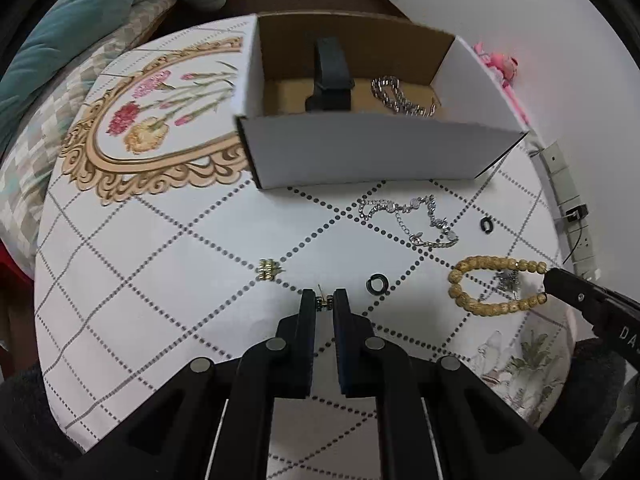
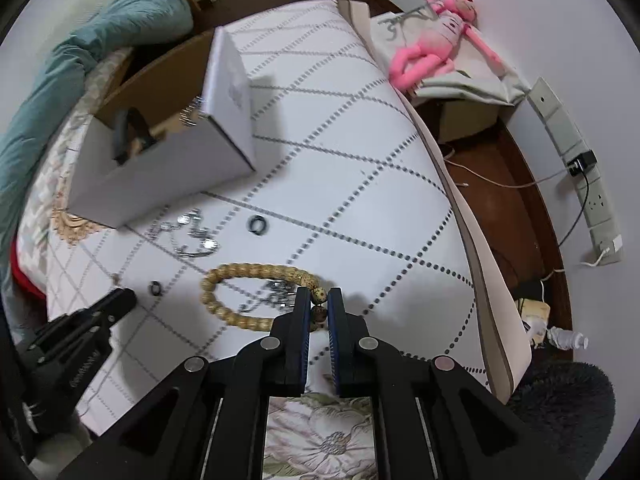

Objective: Organize jewelry
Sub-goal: 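Carry the bead bracelet with the right tool into the box while the left tool drops the earring there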

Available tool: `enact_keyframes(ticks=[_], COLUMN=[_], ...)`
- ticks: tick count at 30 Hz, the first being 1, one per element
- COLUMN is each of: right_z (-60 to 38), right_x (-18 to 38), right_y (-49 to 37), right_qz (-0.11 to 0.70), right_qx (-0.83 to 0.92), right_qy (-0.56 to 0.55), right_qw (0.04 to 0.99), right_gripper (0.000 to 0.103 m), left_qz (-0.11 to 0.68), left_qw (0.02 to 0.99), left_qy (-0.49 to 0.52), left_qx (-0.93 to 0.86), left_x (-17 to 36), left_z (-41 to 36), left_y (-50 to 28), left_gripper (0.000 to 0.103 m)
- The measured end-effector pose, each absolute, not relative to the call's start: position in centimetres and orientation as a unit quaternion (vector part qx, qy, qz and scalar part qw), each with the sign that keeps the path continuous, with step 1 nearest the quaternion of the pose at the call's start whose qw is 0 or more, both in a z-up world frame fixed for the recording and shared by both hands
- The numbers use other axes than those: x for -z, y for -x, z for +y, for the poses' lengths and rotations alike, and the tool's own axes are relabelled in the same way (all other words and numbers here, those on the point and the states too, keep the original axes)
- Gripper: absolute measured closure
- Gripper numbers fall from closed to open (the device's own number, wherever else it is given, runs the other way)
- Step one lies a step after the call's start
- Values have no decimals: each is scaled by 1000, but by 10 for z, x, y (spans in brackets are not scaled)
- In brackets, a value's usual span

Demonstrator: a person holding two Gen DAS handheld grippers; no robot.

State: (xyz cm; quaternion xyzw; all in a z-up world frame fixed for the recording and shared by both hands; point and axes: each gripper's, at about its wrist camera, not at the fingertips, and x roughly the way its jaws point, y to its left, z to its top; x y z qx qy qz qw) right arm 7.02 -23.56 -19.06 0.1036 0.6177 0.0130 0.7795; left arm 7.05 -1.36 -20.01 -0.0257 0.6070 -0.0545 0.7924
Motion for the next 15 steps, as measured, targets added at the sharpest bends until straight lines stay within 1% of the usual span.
enact_keyframes(ticks=[8,15], right_z=[-205,-186], right_x=[135,82], right_y=[-72,-90], right_qz=[596,566], right_qx=[-93,-138], right_qy=[-87,-79], right_qw=[793,809], right_gripper=[95,95], left_qz=[580,548], left_qw=[810,829], left_qy=[52,77], left_qx=[64,84], left_x=[150,107], left_z=[7,9], left_y=[-66,-95], left_gripper=[97,97])
